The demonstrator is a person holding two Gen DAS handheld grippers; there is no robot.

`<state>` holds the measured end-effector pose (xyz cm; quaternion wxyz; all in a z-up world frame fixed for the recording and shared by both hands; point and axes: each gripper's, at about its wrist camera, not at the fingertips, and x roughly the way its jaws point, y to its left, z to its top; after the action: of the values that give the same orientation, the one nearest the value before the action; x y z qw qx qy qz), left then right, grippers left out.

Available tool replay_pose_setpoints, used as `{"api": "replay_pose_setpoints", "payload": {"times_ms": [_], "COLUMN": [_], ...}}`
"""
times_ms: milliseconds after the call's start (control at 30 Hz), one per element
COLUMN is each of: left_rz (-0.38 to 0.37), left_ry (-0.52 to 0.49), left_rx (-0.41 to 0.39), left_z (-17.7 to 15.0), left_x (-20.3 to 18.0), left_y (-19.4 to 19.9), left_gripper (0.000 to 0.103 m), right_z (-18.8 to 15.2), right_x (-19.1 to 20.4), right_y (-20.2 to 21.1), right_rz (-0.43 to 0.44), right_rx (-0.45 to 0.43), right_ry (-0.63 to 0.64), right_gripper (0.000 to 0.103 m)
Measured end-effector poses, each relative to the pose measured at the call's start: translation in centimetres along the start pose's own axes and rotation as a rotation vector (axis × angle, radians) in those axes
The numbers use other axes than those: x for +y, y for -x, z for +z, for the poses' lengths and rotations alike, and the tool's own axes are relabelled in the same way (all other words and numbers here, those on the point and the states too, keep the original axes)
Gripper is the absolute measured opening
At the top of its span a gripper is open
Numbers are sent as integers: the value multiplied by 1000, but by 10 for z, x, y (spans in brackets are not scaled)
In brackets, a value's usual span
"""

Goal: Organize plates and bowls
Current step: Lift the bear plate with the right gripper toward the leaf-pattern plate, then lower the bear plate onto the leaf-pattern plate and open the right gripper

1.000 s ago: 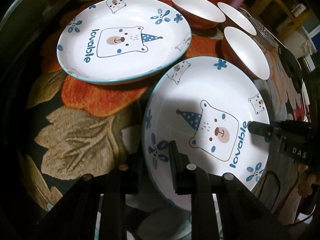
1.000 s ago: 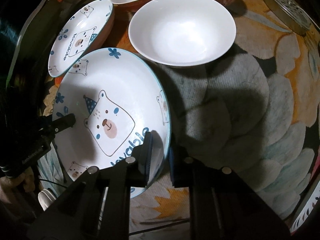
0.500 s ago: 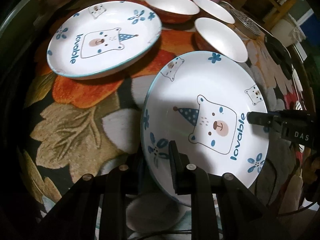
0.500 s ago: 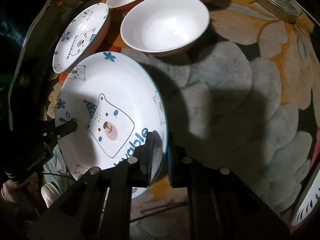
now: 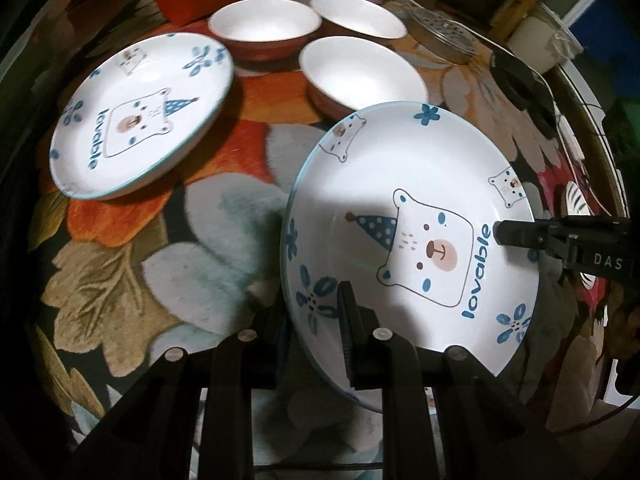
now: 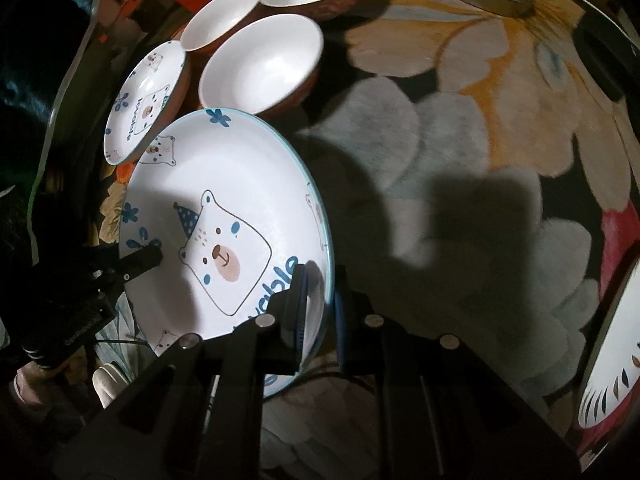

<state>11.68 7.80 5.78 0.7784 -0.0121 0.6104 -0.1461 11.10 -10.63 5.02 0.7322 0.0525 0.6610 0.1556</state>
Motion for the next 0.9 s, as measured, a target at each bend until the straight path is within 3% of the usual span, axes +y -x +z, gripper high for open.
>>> {"api": "replay_pose_setpoints", "payload": {"times_ms": [367, 900], "left_rz": [-30, -73], "left_ry": [-66, -202], "left_rx": [15, 36], "left_z": [-4, 20], "left_x": [-42, -128], "left_y": [-6, -16], "left_gripper": [21, 21], "right_z": [-17, -42], "right_x": [-41, -113], "right_y": [23, 65], "right_rz": [-13, -22], "right_rx": [1, -52], "right_ry": [-64, -214], "right_gripper": [13, 13]}}
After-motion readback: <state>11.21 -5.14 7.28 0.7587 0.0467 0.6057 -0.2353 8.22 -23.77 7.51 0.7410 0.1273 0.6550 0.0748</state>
